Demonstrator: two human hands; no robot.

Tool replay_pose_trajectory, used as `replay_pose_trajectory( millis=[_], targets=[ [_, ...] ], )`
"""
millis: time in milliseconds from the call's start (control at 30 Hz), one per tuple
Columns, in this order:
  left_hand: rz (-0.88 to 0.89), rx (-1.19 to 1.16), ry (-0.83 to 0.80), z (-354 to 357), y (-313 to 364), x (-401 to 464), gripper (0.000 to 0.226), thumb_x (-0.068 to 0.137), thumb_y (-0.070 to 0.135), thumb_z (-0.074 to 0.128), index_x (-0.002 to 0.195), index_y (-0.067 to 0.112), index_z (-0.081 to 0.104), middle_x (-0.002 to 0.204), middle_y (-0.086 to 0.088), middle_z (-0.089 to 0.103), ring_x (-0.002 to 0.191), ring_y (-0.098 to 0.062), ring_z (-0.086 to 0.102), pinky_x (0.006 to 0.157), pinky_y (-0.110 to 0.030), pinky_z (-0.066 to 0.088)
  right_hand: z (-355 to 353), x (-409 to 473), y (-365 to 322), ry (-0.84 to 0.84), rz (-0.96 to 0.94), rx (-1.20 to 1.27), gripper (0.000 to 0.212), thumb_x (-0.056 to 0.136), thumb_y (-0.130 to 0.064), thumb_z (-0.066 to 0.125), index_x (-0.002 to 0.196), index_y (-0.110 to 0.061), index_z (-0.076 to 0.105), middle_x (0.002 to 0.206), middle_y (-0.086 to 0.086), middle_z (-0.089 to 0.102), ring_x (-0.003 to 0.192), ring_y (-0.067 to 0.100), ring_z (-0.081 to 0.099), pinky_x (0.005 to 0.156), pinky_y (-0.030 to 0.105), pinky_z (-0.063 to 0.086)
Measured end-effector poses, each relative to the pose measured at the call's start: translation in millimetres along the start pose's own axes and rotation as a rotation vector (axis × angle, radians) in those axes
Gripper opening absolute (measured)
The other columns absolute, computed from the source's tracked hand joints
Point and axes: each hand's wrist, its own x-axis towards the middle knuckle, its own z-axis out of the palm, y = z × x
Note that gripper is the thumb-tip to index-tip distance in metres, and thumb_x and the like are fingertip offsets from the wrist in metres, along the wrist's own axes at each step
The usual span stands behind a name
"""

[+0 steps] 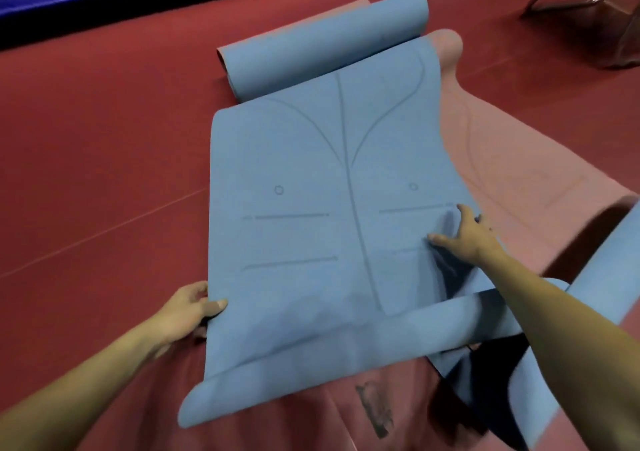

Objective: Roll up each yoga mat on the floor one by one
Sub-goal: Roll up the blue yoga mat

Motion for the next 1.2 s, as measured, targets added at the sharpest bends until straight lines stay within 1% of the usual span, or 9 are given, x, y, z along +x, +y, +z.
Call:
replay_pose_trajectory(
  millis=[167, 333, 567, 667, 767, 833, 933, 1100, 1200],
  targets=[
    [0.037, 0.013, 0.054, -7.2, 60.4, 44.0, 0.034, 0.082, 0.015, 0.086, 0.107, 0.0, 0.07, 0.09, -0.016, 0.075, 0.075, -0.03, 0.061, 0.058, -0.03, 0.042, 0.8, 4.1, 28.4, 0.063, 0.062, -0.073, 0.128, 0.068, -0.079, 0.079, 0.164, -0.029, 0.012, 0.158, 0.028, 0.029, 0.145, 0.048, 0.03, 0.119, 0.059, 0.027],
    [0.256, -0.234, 0.331, 0.2, 128.1, 103.1, 0.064, 0.084, 0.014, 0.088, 0.139, 0.007, 0.056, 0.118, -0.004, 0.074, 0.102, -0.021, 0.074, 0.082, -0.033, 0.058, -9.9, 20.1, 43.2, 0.06, 0.061, -0.032, 0.133, 0.066, -0.084, 0.075, 0.166, -0.025, 0.01, 0.161, 0.021, 0.037, 0.146, 0.045, 0.035, 0.117, 0.057, 0.029],
    [0.351, -0.187, 0.622, -26.3, 159.7, 138.0, 0.035, 0.097, 0.025, 0.072, 0.132, 0.024, 0.067, 0.116, -0.002, 0.073, 0.104, -0.024, 0.071, 0.096, -0.04, 0.056, -22.0, 6.0, 8.8, 0.262, -0.008, 0.179, 0.046, 0.106, -0.042, 0.049, 0.119, 0.001, 0.055, 0.118, 0.025, 0.065, 0.104, 0.045, 0.061, 0.087, 0.05, 0.045],
    [0.29, -0.122, 0.624, -59.9, 129.4, 125.7, 0.033, 0.095, 0.024, 0.074, 0.128, 0.025, 0.069, 0.107, -0.005, 0.075, 0.098, -0.026, 0.073, 0.095, -0.045, 0.058, -24.5, -10.1, 1.6, 0.12, 0.012, 0.121, 0.043, 0.104, -0.036, 0.047, 0.091, 0.002, 0.062, 0.089, 0.021, 0.066, 0.078, 0.035, 0.06, 0.076, 0.048, 0.049],
    [0.221, -0.102, 0.627, -96.8, 73.1, 96.4, 0.031, 0.096, 0.019, 0.074, 0.126, 0.02, 0.068, 0.105, -0.011, 0.076, 0.097, -0.031, 0.074, 0.095, -0.051, 0.059, -8.9, -28.9, -16.7, -0.104, 0.096, 0.299, 0.045, 0.104, -0.035, 0.057, 0.093, 0.008, 0.063, 0.076, 0.017, 0.059, 0.064, 0.029, 0.054, 0.064, 0.042, 0.052],
    [0.157, -0.124, 0.641, -117.2, 33.7, 74.2, 0.029, 0.096, 0.018, 0.075, 0.124, 0.019, 0.068, 0.104, -0.013, 0.076, 0.097, -0.033, 0.074, 0.093, -0.052, 0.059, 0.9, -38.1, -37.2, -0.162, 0.06, 0.462, 0.053, 0.096, -0.047, 0.07, 0.116, 0.001, 0.061, 0.083, 0.019, 0.06, 0.066, 0.029, 0.054, 0.06, 0.036, 0.049],
    [0.059, -0.137, 0.637, -134.7, -15.8, 43.3, 0.028, 0.096, 0.016, 0.075, 0.123, 0.014, 0.067, 0.1, -0.011, 0.075, 0.091, -0.031, 0.073, 0.086, -0.046, 0.058, 7.6, -46.4, -77.4, -0.11, -0.013, 0.692, 0.085, 0.093, -0.048, 0.076, 0.159, -0.02, 0.031, 0.122, 0.015, 0.067, 0.09, 0.033, 0.071, 0.078, 0.042, 0.059],
    [-0.075, -0.112, 0.624, -151.4, -64.8, 13.0, 0.012, 0.097, 0.013, 0.074, 0.104, 0.008, 0.066, 0.1, -0.012, 0.073, 0.077, -0.026, 0.066, 0.07, -0.039, 0.053, 29.2, -39.5, -133.8, -0.195, -0.046, 0.485, 0.114, 0.085, -0.064, 0.076, 0.167, -0.018, 0.011, 0.147, 0.012, 0.053, 0.126, 0.034, 0.059, 0.11, 0.053, 0.049],
    [-0.061, -0.166, 0.579, -164.5, -54.9, 10.6, 0.012, 0.095, 0.014, 0.074, 0.093, 0.006, 0.066, 0.07, -0.007, 0.064, 0.051, -0.018, 0.052, 0.044, -0.023, 0.039, 53.1, -34.3, -150.3, -0.088, -0.084, 0.362, 0.082, 0.092, -0.044, 0.078, 0.154, -0.004, 0.041, 0.149, 0.019, 0.054, 0.131, 0.038, 0.057, 0.111, 0.049, 0.045]
  ],
)
